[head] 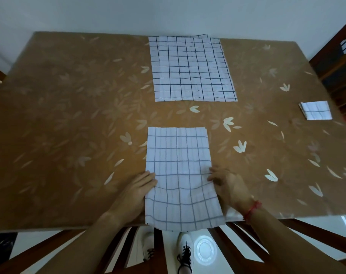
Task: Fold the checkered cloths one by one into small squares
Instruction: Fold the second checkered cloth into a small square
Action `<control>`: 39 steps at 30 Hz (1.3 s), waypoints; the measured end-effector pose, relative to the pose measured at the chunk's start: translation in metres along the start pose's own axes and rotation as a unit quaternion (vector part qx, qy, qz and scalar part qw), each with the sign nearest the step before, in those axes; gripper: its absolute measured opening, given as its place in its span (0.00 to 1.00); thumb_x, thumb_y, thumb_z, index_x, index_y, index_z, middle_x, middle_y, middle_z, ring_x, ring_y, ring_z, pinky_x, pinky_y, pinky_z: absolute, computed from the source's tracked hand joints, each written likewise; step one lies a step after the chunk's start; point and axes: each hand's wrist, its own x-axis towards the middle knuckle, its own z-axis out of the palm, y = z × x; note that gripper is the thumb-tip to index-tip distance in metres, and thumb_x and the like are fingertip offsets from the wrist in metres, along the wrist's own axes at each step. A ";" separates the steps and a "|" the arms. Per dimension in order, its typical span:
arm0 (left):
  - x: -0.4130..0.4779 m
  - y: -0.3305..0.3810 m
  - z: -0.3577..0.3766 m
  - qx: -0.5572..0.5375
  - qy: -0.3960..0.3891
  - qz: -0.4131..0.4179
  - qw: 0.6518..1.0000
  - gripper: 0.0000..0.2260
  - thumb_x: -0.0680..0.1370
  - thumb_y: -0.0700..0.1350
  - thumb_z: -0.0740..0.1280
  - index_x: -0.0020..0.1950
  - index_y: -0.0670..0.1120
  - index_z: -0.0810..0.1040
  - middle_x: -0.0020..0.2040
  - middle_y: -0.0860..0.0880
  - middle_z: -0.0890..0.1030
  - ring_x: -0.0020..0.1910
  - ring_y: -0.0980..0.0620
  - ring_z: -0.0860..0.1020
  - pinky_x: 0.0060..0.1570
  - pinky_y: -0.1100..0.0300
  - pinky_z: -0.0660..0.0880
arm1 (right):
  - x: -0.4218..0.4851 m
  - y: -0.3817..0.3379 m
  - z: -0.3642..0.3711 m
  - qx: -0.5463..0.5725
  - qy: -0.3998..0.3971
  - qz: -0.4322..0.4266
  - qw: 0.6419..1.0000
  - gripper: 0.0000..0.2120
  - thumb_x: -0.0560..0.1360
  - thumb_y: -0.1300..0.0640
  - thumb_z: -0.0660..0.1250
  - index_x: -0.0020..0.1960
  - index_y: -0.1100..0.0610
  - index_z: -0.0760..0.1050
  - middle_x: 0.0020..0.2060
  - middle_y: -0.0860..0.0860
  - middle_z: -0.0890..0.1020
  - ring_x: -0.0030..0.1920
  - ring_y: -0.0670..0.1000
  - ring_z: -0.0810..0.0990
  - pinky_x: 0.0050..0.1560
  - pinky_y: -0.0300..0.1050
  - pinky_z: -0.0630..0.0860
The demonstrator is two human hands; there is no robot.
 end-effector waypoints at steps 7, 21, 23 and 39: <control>0.001 -0.003 -0.010 0.019 0.060 -0.046 0.997 0.15 0.73 0.46 0.66 0.59 0.44 0.80 0.61 0.48 0.79 0.61 0.51 0.73 0.61 0.54 0.69 | 0.002 -0.012 -0.009 -0.002 -0.036 0.029 0.999 0.07 0.73 0.60 0.69 0.48 0.50 0.81 0.46 0.46 0.83 0.44 0.48 0.81 0.46 0.42 0.79; 0.048 -0.006 -0.024 -0.040 0.111 -0.205 0.972 0.05 0.76 0.46 0.69 0.49 0.52 0.75 0.42 0.55 0.77 0.42 0.57 0.75 0.38 0.63 0.71 | 0.040 -0.005 -0.010 0.141 -0.005 0.138 0.980 0.06 0.75 0.50 0.68 0.40 0.49 0.79 0.36 0.44 0.83 0.39 0.43 0.81 0.39 0.35 0.74; 0.051 -0.009 -0.021 -0.052 0.120 -0.214 0.968 0.09 0.75 0.46 0.70 0.54 0.52 0.76 0.42 0.56 0.78 0.43 0.57 0.76 0.42 0.61 0.74 | 0.045 -0.004 -0.008 0.152 -0.006 0.153 0.976 0.06 0.75 0.49 0.68 0.41 0.49 0.79 0.36 0.44 0.83 0.39 0.44 0.82 0.41 0.40 0.78; 0.063 -0.025 -0.011 0.061 0.122 -0.185 0.973 0.12 0.75 0.51 0.64 0.57 0.50 0.77 0.37 0.56 0.75 0.42 0.53 0.72 0.50 0.55 0.67 | 0.061 -0.012 0.000 0.086 0.033 0.218 0.972 0.09 0.73 0.49 0.69 0.48 0.53 0.75 0.35 0.44 0.78 0.36 0.46 0.78 0.32 0.35 0.69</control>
